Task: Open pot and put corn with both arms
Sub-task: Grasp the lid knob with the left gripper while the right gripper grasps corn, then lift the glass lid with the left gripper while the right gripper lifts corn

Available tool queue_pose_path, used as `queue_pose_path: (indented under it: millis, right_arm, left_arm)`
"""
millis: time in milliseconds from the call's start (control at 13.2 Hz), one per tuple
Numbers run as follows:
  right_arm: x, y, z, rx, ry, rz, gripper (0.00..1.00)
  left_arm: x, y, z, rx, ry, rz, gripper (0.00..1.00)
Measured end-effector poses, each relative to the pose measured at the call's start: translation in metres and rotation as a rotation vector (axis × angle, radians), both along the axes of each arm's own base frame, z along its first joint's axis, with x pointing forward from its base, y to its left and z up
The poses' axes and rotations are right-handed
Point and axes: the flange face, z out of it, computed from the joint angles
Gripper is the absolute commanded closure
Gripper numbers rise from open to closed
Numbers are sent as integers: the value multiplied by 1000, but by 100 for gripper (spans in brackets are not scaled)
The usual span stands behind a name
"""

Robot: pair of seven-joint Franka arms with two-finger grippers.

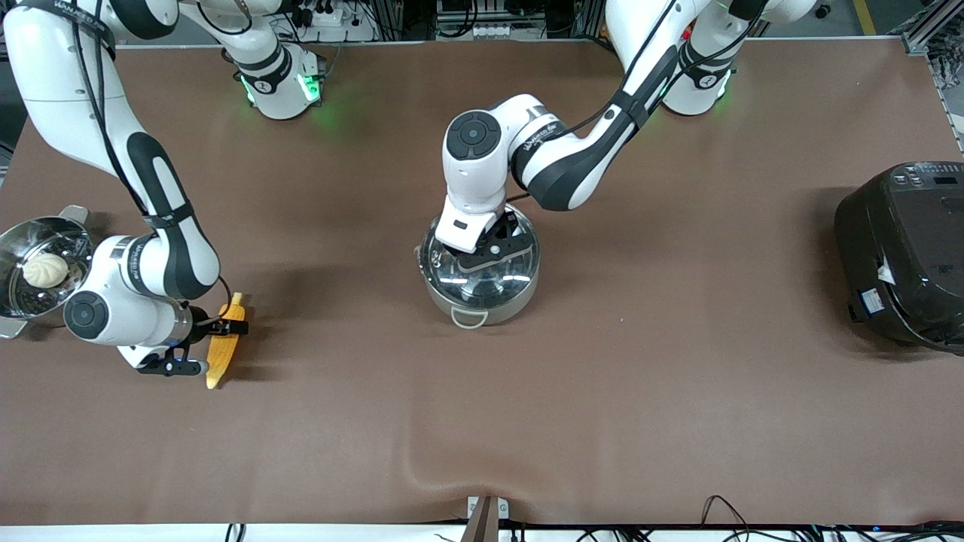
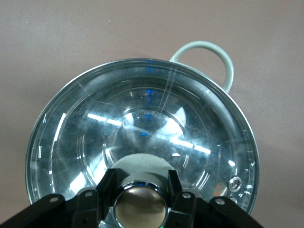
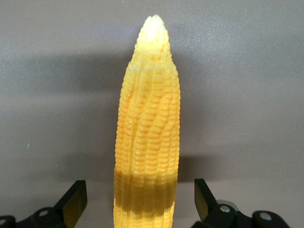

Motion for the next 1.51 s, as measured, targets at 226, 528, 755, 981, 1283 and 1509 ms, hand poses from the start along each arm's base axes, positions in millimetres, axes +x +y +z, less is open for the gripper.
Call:
queue_pose_path:
  millis: [226, 528, 755, 981, 1283, 1509]
  right_arm:
    - [1, 0, -10, -1, -8, -5, 87]
    - [1, -2, -10, -1, -10, -9, 100]
    - [3, -3, -8, -1, -14, -11, 100]
    - [7, 4, 5, 6, -4, -1, 100]
    - [14, 48, 70, 7, 109, -1, 100]
    - [10, 131, 126, -21, 156, -14, 100]
  left_arm:
    - [3, 3, 9, -3, -7, 6, 100]
    - [18, 47, 97, 33, -20, 62, 100]
    - [29, 116, 170, 93, -4, -12, 100]
    - [68, 223, 198, 132, 33, -118, 100]
    - [118, 366, 159, 84, 123, -167, 100]
    - [129, 414, 89, 54, 101, -162, 100]
